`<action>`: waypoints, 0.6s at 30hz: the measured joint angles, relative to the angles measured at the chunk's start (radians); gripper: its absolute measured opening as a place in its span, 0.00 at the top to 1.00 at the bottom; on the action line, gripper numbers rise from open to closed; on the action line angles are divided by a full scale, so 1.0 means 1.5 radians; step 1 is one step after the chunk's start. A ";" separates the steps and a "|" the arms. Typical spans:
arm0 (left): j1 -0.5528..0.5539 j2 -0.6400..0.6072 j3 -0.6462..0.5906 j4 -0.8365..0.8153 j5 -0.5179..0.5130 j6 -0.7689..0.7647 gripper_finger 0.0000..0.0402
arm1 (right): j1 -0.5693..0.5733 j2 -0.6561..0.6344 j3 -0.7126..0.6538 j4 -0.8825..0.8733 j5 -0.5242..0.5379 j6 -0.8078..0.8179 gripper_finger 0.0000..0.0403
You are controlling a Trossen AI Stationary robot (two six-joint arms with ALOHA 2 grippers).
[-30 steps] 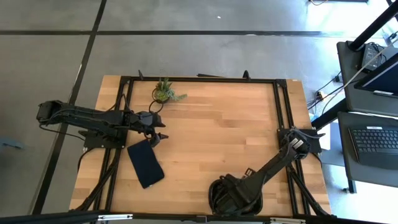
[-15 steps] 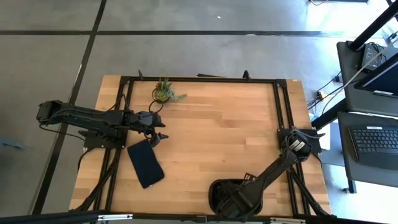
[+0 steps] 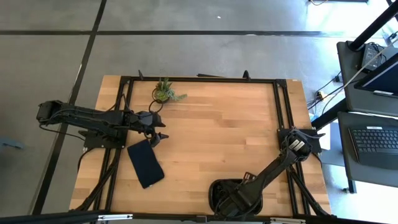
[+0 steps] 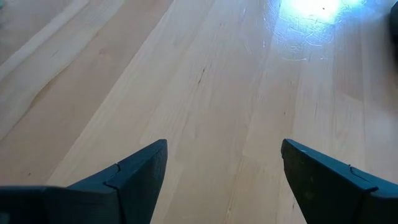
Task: Pick and placing Produce into tupperware
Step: Return to Home Position
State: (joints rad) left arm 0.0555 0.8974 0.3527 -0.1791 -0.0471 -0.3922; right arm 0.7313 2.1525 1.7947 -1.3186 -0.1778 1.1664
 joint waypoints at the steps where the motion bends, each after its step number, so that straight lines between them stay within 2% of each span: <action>1: 0.000 0.000 0.000 0.000 0.000 0.001 0.25 | 0.000 0.000 0.000 -0.001 0.001 0.000 0.44; 4: 0.000 0.000 0.000 0.000 0.000 0.001 0.25 | 0.000 0.000 0.000 -0.015 0.017 0.003 0.44; 6: 0.000 0.000 0.000 0.000 0.000 0.000 0.25 | 0.001 -0.007 0.000 -0.047 0.059 0.003 0.43; 13: 0.000 0.000 0.000 0.017 0.008 0.000 0.25 | -0.018 -0.083 0.001 -0.170 0.297 -0.003 0.43; 18: 0.000 0.000 0.000 0.046 0.009 0.004 0.25 | -0.061 -0.149 0.001 -0.132 0.470 -0.148 0.43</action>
State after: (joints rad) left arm 0.0559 0.8970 0.3527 -0.1097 -0.0334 -0.3866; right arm 0.6397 1.9288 1.7962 -1.5171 0.5266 0.9440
